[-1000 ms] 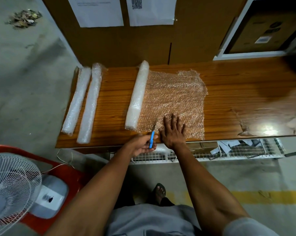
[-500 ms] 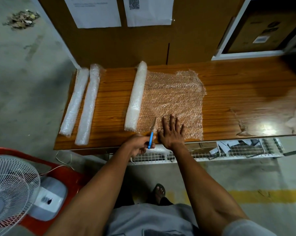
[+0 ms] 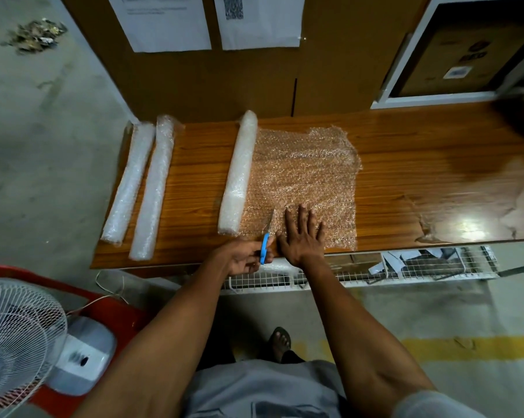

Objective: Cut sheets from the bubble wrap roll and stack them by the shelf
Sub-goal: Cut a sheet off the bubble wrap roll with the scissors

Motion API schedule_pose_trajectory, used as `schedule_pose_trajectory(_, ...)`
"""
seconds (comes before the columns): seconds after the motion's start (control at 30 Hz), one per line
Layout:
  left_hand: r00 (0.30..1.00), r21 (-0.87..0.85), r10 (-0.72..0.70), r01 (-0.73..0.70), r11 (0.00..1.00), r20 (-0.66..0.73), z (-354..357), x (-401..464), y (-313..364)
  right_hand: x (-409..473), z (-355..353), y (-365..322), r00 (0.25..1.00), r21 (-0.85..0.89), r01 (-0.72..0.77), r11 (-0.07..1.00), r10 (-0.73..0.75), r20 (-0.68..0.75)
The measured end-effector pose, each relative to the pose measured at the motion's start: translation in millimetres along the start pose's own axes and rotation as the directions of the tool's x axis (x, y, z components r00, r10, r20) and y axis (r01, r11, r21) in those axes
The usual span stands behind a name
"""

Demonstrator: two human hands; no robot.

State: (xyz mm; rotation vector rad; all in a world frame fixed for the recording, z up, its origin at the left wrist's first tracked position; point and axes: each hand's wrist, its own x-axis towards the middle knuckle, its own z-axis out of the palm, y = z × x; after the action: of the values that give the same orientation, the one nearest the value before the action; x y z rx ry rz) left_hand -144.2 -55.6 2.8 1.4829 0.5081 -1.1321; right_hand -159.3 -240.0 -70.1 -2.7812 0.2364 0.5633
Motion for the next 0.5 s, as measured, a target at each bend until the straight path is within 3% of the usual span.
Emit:
schedule_pose_trajectory(0.4, 0.995, -0.027, -0.052, 0.055, 0.998, 0.090, -3, -10, 11, 1, 0, 1, 1.000, 0.009, 0.003, 1.000, -0.003, -0.011)
schedule_pose_trajectory(0.5, 0.998, -0.043, -0.028, 0.030, 0.999, 0.050, 0, -9, 14, 1, -1, 0, 1.000, 0.032, 0.002, 0.999, -0.001, -0.026)
